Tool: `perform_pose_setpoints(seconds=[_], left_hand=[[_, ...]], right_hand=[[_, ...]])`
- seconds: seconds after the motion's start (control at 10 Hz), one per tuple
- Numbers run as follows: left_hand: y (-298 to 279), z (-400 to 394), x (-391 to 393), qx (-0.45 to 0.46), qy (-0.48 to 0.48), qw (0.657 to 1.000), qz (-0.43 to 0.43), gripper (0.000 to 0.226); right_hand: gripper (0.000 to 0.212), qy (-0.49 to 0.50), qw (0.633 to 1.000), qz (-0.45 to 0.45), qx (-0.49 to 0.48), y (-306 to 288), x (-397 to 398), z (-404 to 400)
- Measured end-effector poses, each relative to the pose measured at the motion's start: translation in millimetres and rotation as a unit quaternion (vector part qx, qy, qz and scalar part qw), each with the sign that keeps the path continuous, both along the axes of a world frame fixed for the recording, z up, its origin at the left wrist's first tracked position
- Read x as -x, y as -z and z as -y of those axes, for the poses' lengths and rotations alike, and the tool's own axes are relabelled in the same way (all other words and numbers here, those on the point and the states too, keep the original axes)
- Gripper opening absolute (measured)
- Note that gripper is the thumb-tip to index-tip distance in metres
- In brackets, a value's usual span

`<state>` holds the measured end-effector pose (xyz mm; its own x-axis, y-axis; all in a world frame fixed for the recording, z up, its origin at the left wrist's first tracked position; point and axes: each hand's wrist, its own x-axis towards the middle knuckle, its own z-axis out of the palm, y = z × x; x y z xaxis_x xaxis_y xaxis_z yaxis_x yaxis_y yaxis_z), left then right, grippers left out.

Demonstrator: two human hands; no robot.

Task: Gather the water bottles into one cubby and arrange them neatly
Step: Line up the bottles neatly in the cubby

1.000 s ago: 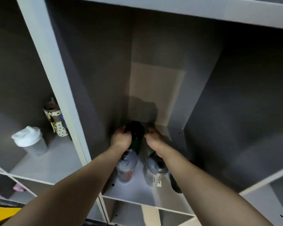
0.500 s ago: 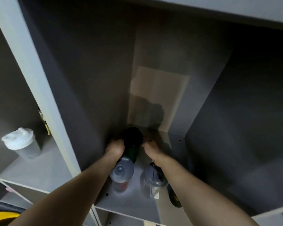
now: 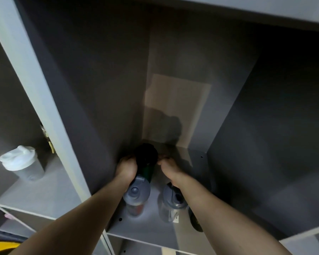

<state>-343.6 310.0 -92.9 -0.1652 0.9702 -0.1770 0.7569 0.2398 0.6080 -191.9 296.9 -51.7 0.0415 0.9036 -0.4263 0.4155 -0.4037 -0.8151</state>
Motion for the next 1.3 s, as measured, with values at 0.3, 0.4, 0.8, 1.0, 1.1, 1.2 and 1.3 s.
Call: perform_pose_setpoints(seconds=[0.3,0.4,0.8,1.0,1.1,1.2,1.3], left_hand=[[-2.0,2.4,0.8,-0.027,0.002,1.0,0.015,0.039],[-4.4,3.4,-1.0,-0.022,0.007,1.0,0.009,0.04],[-5.6,7.0,-0.9,-0.02,-0.077,0.987,0.141,0.039],[-4.1,7.3,1.6,-0.027,-0.102,0.975,0.195,0.039],[-6.7,9.4,0.6,-0.029,-0.076,0.982,0.171,0.039],[-4.3,10.1,0.6,-0.003,-0.078,0.976,0.206,0.037],[-1.6,10.0,1.0,0.03,-0.117,0.936,0.332,0.041]], right_hand=[[0.038,0.008,1.0,-0.02,-0.015,3.7,1.8,1.1],[0.038,0.008,1.0,-0.014,-0.023,1.4,-0.6,2.1],[0.037,0.015,1.0,-0.018,-0.016,8.4,0.5,-0.3],[0.039,0.01,0.999,-0.028,-0.019,9.2,-0.4,-1.2],[0.038,0.004,1.0,-0.015,-0.018,10.2,-0.8,-1.6],[0.036,-0.007,1.0,0.003,-0.021,8.2,-1.1,-1.8],[0.034,-0.015,1.0,0.014,-0.022,6.4,-1.1,-2.1]])
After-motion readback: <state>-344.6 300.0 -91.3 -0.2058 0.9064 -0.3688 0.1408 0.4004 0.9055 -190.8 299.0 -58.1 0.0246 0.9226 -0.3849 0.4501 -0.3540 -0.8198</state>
